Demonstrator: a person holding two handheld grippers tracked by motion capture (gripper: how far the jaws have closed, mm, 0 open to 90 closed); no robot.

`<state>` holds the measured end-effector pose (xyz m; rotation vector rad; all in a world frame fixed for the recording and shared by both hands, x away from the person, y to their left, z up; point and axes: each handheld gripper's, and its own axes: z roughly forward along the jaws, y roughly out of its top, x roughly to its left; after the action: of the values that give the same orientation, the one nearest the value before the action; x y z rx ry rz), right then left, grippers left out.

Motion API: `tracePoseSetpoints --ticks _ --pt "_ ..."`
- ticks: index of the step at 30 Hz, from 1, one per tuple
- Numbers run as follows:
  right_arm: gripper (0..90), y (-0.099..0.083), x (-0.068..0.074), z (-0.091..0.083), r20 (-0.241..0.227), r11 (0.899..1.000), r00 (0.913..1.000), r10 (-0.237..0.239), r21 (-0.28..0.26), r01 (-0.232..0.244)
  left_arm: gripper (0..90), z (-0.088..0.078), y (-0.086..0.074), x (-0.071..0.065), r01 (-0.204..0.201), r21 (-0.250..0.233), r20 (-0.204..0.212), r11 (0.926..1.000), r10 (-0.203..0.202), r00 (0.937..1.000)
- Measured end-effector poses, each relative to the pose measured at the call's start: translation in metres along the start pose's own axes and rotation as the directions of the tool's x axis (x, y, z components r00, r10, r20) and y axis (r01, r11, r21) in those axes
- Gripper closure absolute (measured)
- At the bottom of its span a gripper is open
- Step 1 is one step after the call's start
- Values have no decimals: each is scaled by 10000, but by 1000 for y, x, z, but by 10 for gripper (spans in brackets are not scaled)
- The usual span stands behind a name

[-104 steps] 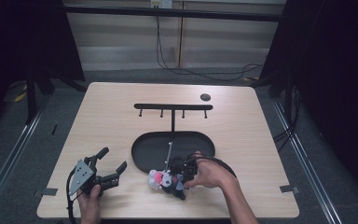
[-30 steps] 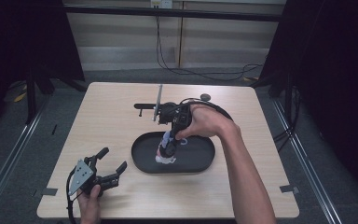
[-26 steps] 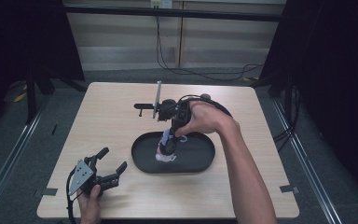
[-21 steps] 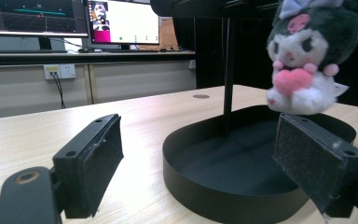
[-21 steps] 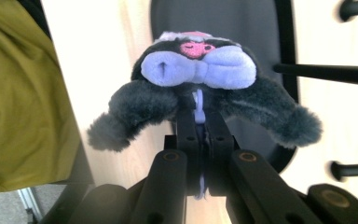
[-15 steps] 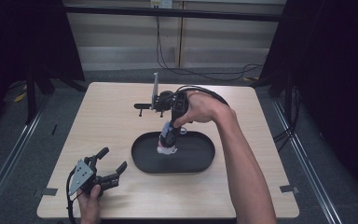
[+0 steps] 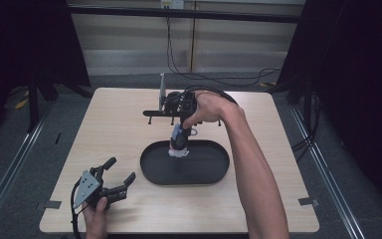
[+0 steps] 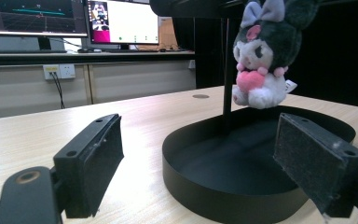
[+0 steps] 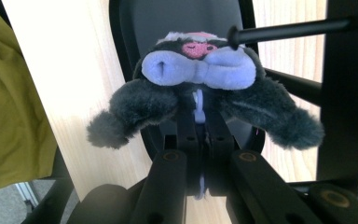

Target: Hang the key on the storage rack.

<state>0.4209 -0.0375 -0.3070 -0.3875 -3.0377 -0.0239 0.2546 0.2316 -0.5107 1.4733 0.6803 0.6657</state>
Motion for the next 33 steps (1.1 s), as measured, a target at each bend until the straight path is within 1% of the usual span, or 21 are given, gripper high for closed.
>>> tracePoseSetpoints --ticks 2,3,4,5,6,7,8,12,16,18,19,21,25,26,29,30,33 --pt "872 -1 -2 0 -22 10000 10000 -65 13 65 153 0 0 0 -26 1 -38 10000 26 10000" --pt "872 -2 -7 0 -34 10000 10000 54 82 -54 153 0 0 0 1 -3 -10 10000 -1 10000" --pt "872 -2 -9 0 -45 9999 9999 118 95 -118 153 0 0 0 -26 2 -39 10000 26 10000" --pt "872 -3 -10 0 -52 9999 9999 97 58 -97 153 0 0 0 -22 0 -40 10000 22 10000" --pt "872 -3 -11 -1 -112 9998 9998 179 111 -178 153 0 0 0 -22 -1 -41 10000 22 10000" --pt "872 -3 -12 0 -85 9999 9999 102 116 -101 153 0 0 0 -6 1 -10 10000 6 10000" --pt "872 -2 -12 -1 -76 9998 9999 135 173 -134 153 0 0 0 -24 0 -38 10000 24 10000" --pt "872 0 -14 -3 -45 9998 9998 173 87 -172 153 0 0 0 -33 5 -30 10000 33 10000" --pt "871 1 -17 -2 -88 10000 10000 7 93 -6 153 0 0 0 -35 3 -23 10000 35 10000" --pt "871 0 -18 -2 -131 10000 9999 6 28 -6 153 0 0 0 -36 6 -18 10000 36 10000" --pt "871 0 -19 -3 -199 9999 9998 4 104 -2 153 0 0 0 -9 3 -30 10000 9 10000" --pt "870 1 -19 -5 -86 9999 10000 25 159 -24 153 0 0 0 -10 5 -28 10000 10 10000" --pt "870 2 -21 -6 -138 9998 9999 56 216 -53 153 0 0 -1 24 -6 -23 10000 -24 10000" --pt "869 2 -21 -6 -143 9998 9999 36 215 -33 153 0 0 1 -149 34 152 9999 149 9998" --pt "868 0 -21 -5 128 9997 9999 -7 254 4 153 0 0 1 -128 28 154 9999 128 9998" --pt "868 -1 -22 -5 142 9996 9999 -29 270 25 153 0 0 1 -134 25 151 9999 133 9998" --pt "868 -2 -24 -3 97 9999 10000 12 124 -13 153 0 0 1 -128 27 158 9999 128 9998"
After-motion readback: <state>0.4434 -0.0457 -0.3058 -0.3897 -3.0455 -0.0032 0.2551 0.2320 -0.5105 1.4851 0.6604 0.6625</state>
